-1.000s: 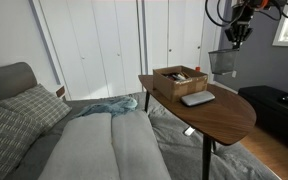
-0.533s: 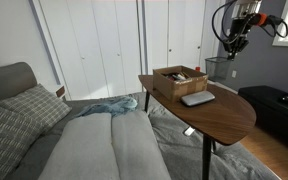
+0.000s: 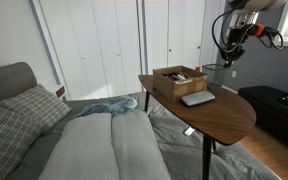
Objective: Pour the white ball out of the basket and into the brown box
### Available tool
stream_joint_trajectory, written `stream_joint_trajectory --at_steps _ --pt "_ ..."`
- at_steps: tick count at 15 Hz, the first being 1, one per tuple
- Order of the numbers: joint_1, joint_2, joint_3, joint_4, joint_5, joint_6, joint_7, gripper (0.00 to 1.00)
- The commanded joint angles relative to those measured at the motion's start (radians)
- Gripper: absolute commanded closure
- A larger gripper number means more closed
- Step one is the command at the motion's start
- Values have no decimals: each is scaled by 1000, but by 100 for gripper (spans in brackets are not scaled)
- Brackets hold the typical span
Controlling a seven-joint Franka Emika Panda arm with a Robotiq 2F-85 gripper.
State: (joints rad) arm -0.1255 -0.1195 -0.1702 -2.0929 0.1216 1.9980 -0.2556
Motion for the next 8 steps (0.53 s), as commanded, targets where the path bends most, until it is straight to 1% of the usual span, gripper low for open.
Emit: stream_joint_trajectory --at_steps 1,5,6,7,8 --pt "-6 -32 -10 -68 51 34 -24 98" --pt "-12 -34 -17 -100 43 31 -19 98" --pt "-13 -36 -18 -101 36 26 -16 68" --pt "-14 -44 -20 -98 33 22 -13 67" --pt "-17 -56 -22 -98 26 18 -8 60"
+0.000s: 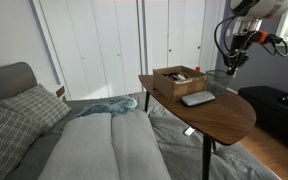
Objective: Pour the white ball out of the basket and into the brown box
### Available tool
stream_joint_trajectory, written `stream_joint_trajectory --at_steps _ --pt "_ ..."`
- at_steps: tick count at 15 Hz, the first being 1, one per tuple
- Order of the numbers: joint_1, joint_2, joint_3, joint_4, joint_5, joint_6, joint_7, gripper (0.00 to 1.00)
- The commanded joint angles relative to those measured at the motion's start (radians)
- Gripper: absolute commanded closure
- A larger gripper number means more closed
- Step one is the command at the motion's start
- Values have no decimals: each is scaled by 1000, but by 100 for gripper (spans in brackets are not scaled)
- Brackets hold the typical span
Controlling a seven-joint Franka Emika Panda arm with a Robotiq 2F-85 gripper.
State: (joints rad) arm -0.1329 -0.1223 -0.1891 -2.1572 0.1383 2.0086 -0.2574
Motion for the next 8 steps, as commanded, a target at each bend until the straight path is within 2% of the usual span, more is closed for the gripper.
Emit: stream_joint_trajectory --at_steps 1,5,7,8 --pt "-14 -72 -6 -29 1 -6 1 54" --pt "-34 -206 -15 -17 -42 -49 33 26" --pt "-34 -290 -11 -21 -50 -13 27 13" --pt "-24 -191 -26 8 -27 -22 7 31"
